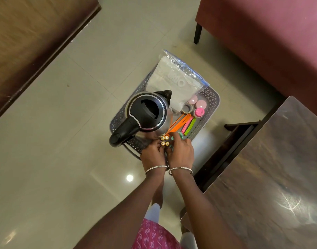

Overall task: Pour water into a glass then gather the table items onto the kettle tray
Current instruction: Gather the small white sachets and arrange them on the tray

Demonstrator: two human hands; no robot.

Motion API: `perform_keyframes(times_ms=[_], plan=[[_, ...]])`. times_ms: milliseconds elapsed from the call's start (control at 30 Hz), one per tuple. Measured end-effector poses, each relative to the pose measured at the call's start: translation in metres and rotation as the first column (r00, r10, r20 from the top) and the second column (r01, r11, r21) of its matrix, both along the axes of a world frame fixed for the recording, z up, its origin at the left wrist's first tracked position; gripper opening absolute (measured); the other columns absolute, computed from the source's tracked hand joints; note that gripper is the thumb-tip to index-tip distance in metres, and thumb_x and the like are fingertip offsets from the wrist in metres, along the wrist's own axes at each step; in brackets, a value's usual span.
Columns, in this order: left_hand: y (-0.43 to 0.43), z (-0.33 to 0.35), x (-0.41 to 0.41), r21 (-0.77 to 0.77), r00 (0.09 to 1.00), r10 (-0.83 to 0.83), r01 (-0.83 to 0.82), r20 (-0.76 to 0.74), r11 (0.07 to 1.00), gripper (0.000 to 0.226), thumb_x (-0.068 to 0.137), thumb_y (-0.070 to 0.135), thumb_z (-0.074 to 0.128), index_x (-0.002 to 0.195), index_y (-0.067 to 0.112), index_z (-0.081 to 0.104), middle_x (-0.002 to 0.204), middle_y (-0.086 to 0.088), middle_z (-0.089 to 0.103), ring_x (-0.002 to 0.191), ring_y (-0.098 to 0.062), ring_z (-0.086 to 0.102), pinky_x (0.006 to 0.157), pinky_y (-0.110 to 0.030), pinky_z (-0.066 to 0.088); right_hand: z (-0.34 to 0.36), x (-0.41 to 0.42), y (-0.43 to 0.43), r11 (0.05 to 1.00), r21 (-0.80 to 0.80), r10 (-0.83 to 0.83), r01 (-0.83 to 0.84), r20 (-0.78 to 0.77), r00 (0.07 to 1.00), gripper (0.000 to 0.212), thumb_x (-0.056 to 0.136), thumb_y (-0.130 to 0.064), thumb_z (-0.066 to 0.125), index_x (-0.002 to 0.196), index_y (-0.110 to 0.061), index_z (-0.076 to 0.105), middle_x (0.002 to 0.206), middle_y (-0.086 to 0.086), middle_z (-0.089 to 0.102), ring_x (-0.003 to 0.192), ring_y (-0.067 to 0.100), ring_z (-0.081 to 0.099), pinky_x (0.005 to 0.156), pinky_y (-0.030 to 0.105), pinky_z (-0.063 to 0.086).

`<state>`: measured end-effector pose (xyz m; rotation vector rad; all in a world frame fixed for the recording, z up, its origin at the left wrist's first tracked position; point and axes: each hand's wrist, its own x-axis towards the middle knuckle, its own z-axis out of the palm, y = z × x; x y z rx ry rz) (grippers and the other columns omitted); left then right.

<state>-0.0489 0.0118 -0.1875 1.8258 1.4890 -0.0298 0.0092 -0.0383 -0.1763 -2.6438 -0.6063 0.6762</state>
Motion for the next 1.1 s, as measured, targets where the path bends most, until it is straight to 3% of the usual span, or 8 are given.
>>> perform_keyframes(times_ms=[233,500,933,1100], plan=[[0.0000,-0.0013,0.0007,-0.021,0.999,0.027,-0.026,0.022,0.999,0.029,0.084,0.010,0.068,0.112,0.016,0.071,0.100,-0.006,0.075,0.095,-0.023,0.071,0.084,-0.036,0.055,-0.0061,0.0038,-0.0012,0.991,-0.077,0.110,-0.110,-0.006,0.994,0.034,0.088,-0.017,0.059,0.120,-0.028,0.060,0.107,0.004,0.072,0.105,0.030,0.054,0.082,0.039,0.047],[-0.0001,-0.0028,-0.0013,-0.020,0.999,0.034,-0.034,0.033,0.999,0.031,0.083,0.009,0.069,0.112,0.018,0.071,0.100,-0.005,0.075,0.095,-0.023,0.071,0.085,-0.040,0.055,-0.0078,0.0052,-0.0001,0.986,-0.110,0.126,-0.128,-0.027,0.992,0.027,0.089,-0.018,0.060,0.115,-0.025,0.060,0.109,0.004,0.071,0.106,0.029,0.054,0.083,0.039,0.047],[-0.0010,0.0001,-0.0038,-0.041,0.994,0.100,-0.098,0.048,0.994,0.033,0.081,0.004,0.069,0.110,0.019,0.071,0.099,-0.004,0.075,0.096,-0.023,0.070,0.085,-0.038,0.054,-0.0025,0.0092,-0.0020,0.985,-0.096,0.138,-0.147,-0.092,0.986,0.039,0.089,-0.021,0.061,0.127,-0.029,0.057,0.119,0.003,0.060,0.116,0.027,0.049,0.091,0.039,0.045],[-0.0021,-0.0011,-0.0034,-0.122,0.977,0.162,-0.145,0.138,0.982,0.039,0.080,-0.007,0.065,0.112,0.013,0.071,0.103,-0.008,0.074,0.099,-0.024,0.070,0.089,-0.043,0.054,-0.0014,0.0095,-0.0027,0.985,-0.068,0.152,-0.158,-0.088,0.984,0.040,0.089,-0.021,0.062,0.127,-0.032,0.057,0.115,0.002,0.057,0.114,0.026,0.049,0.089,0.038,0.044]])
